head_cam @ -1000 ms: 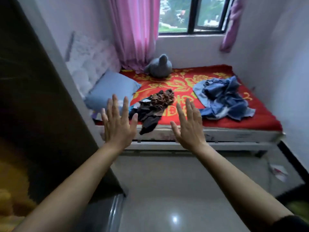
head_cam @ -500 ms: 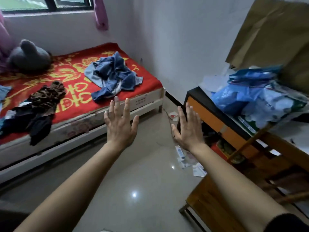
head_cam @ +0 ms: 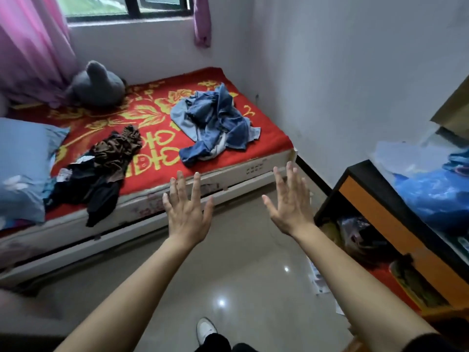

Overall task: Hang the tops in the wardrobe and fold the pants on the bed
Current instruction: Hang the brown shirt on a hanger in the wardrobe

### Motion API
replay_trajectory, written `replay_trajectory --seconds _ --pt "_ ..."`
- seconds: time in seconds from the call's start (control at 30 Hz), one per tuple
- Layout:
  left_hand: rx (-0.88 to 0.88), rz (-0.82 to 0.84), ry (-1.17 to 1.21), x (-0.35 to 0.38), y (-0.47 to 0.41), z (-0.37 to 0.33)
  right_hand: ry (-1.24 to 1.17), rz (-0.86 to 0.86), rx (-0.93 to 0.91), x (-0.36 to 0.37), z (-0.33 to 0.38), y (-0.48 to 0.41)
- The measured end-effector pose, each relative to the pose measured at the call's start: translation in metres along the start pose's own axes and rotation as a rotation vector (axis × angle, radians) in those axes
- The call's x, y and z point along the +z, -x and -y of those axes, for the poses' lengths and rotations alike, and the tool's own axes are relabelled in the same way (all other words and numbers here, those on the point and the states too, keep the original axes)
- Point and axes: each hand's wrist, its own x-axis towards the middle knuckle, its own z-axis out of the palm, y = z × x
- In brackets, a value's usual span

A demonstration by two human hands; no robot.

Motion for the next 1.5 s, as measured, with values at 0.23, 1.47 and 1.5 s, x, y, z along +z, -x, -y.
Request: replay_trajectory --seconds 0.23,1.47,1.5 --pt "-0.168 -0.103 -0.1 -0.049 -0.127 0.144 -0.045 0.026 -0.129 0.067 0.127 -0.157" --pt "-0.597 0.501 -0.058 0.211 -0.552 0.669 -0.107 0.793 -0.077 0.649 0.444 -0.626" --pt "-0.577 0.543 -0.043 0.232 -0.554 0.676 -0.105 0.812 -0.079 0.665 0.443 -0.623"
